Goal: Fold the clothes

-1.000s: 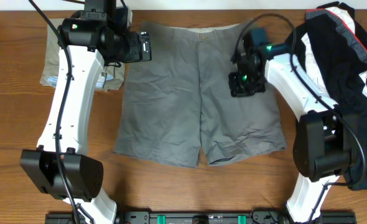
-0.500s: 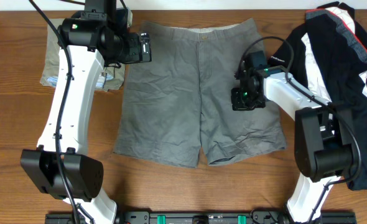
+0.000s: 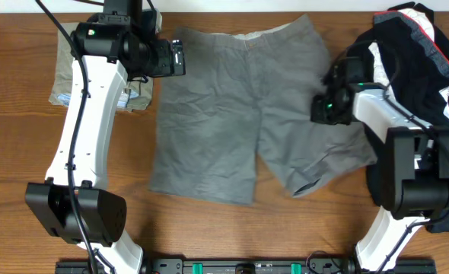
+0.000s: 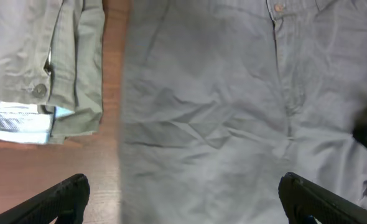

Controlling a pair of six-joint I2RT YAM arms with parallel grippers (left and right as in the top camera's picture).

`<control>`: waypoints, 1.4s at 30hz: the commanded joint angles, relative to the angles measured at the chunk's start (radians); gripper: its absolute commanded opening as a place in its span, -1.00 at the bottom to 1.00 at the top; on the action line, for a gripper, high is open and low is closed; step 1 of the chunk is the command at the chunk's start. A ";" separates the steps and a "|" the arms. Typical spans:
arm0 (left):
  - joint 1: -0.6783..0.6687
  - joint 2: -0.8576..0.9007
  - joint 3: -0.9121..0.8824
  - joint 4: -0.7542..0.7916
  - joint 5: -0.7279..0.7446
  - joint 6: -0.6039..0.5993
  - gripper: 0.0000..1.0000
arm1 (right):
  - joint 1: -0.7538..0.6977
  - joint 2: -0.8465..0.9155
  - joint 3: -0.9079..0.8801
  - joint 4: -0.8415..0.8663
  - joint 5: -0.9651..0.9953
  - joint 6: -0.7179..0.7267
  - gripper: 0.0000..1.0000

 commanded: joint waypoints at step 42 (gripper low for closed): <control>0.056 0.526 0.015 0.471 0.134 0.200 0.97 | 0.229 -0.247 0.509 -0.489 -0.144 -0.085 0.57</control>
